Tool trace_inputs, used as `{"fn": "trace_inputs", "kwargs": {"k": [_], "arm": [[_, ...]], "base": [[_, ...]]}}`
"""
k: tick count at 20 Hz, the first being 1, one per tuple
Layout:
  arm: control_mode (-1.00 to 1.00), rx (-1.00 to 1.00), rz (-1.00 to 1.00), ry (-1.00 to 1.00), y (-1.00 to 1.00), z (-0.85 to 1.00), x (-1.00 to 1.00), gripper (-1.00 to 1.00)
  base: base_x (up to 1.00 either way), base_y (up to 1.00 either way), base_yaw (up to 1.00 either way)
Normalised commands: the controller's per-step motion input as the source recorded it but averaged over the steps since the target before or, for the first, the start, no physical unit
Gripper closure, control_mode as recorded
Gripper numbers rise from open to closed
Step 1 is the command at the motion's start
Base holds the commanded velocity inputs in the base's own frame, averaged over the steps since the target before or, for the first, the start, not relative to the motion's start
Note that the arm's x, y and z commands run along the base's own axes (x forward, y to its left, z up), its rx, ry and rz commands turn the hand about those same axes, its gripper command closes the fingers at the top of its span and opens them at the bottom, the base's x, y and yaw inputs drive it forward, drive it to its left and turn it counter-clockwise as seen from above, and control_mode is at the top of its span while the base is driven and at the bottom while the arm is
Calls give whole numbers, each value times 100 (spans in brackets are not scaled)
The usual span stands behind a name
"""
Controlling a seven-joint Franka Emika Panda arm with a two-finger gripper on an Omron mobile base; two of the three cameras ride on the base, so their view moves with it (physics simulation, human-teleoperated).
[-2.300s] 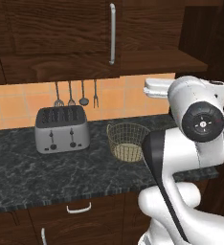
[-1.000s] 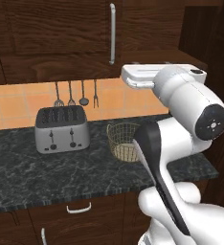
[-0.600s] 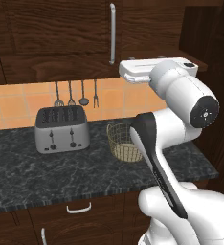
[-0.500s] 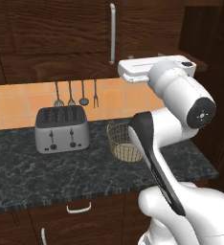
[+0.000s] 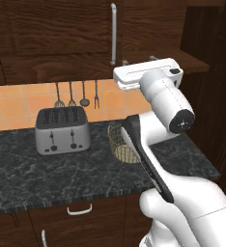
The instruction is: Open the cabinet, pick up the bread from the cabinet and place it in the basket. Then move the basket to the dining counter.
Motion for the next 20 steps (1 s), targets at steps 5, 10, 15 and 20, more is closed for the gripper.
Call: {"fn": "trace_inputs", "kwargs": {"k": [5, 10, 15, 20], "arm": [[-100, 0, -2, 2, 15, 0, 56, -100], [-100, 0, -1, 7, 17, 0, 68, -100], [-100, 0, 0, 7, 0, 0, 70, -100], [-100, 0, 0, 7, 6, 0, 65, -100]], "base": [[0, 0, 0], [0, 0, 0], [0, 0, 0], [0, 0, 0]]}}
